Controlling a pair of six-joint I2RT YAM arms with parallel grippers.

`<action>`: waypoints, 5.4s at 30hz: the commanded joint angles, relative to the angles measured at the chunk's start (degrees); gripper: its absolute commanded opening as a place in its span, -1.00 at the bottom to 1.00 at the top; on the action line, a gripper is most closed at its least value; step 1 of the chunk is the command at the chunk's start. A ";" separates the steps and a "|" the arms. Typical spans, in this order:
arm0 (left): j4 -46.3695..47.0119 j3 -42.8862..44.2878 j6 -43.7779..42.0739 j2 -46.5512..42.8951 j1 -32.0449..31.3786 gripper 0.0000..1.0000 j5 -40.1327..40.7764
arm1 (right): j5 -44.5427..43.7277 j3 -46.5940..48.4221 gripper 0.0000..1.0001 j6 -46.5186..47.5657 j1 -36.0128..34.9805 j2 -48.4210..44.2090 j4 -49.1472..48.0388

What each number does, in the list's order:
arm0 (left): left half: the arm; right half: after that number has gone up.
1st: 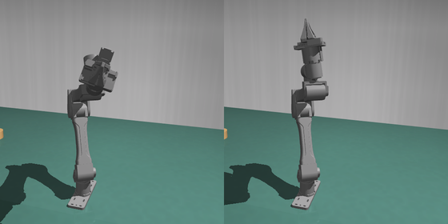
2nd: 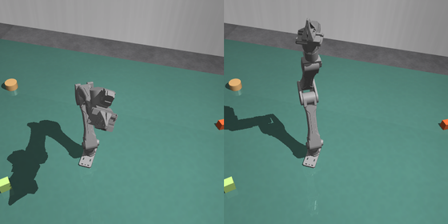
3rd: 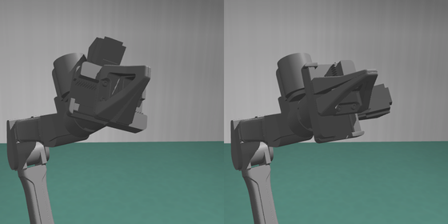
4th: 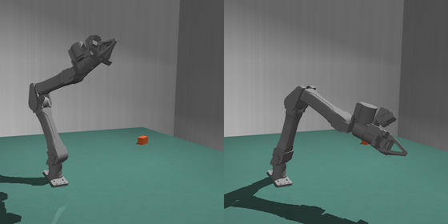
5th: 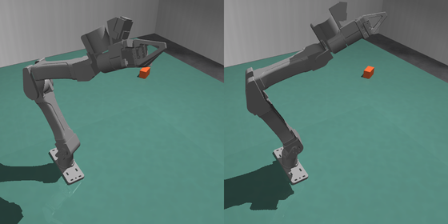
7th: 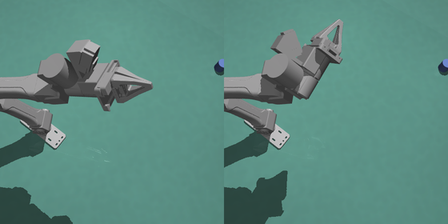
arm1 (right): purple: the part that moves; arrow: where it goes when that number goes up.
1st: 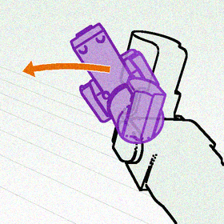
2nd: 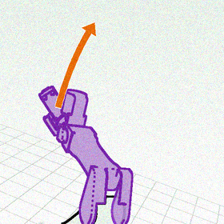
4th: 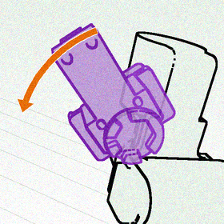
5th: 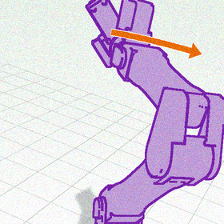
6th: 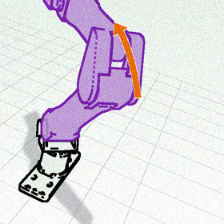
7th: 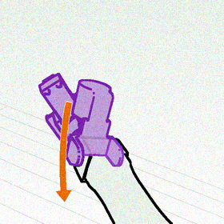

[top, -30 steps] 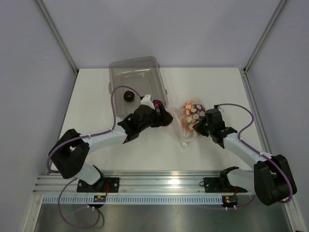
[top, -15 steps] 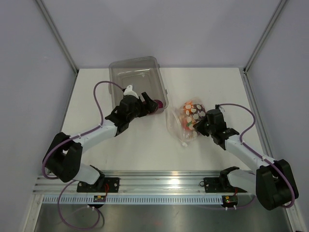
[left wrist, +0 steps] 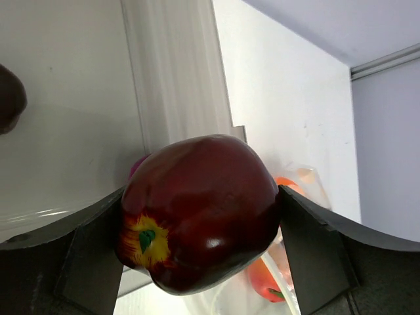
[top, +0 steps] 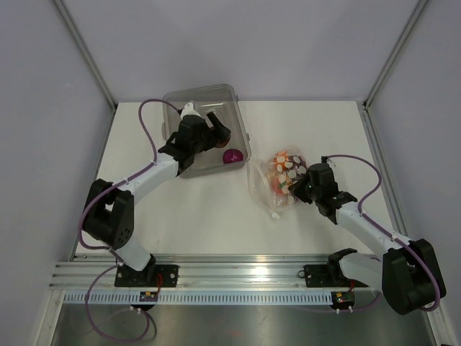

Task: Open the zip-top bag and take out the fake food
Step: Place the fake fruit in the bin, then adjust the zipper food storage bag at the center of the board.

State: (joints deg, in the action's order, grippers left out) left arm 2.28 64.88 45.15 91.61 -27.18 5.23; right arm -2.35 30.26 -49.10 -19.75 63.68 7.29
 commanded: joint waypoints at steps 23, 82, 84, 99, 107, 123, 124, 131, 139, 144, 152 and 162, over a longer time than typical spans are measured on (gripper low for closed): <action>-6.68 10.09 -4.80 13.86 4.06 0.88 2.76 | 0.15 -0.73 -1.00 0.15 0.15 -1.89 -0.79; 16.70 -21.55 1.08 -4.51 -17.12 0.53 -2.51 | -16.09 18.88 0.06 10.87 0.15 3.74 12.22; 17.84 -21.81 1.00 -3.99 -17.99 0.52 -2.34 | -17.51 17.99 0.08 11.22 0.24 2.68 12.05; 32.25 -28.14 1.61 -7.50 -20.90 0.64 -0.84 | -13.22 13.25 0.47 4.28 7.08 -0.84 13.28; 37.44 -27.97 2.14 -6.27 -21.78 0.71 -1.10 | -3.72 10.61 0.52 0.06 14.12 1.09 11.35; 33.84 -19.54 1.96 -2.06 -23.53 0.74 0.04 | 1.39 6.65 0.41 -5.04 17.64 4.17 6.77; 33.06 -18.92 1.88 -1.62 -23.71 0.74 0.04 | 1.30 6.65 0.40 -5.04 17.64 4.35 6.69; 32.17 -15.14 0.82 2.07 -24.59 0.72 1.00 | 0.94 6.30 0.18 -6.36 18.17 5.23 5.98; 33.83 -14.96 0.73 4.28 -24.76 0.49 0.92 | -1.34 5.42 -0.32 -7.15 18.43 3.47 6.07; 34.98 -15.22 0.73 4.36 -24.76 0.23 0.30 | -2.13 5.69 -0.21 -7.15 18.43 3.82 6.68; 36.30 -16.10 0.56 2.87 -24.76 -0.17 -0.40 | -3.63 5.60 0.19 -6.80 18.69 3.38 7.12; 37.35 -16.89 0.73 2.69 -24.76 -0.48 -0.93 | -3.37 5.95 0.09 -7.06 19.31 4.87 6.25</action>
State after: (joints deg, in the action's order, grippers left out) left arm 34.59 48.34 46.54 95.88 -51.68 4.47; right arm -4.03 35.86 -55.86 -0.80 68.34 14.81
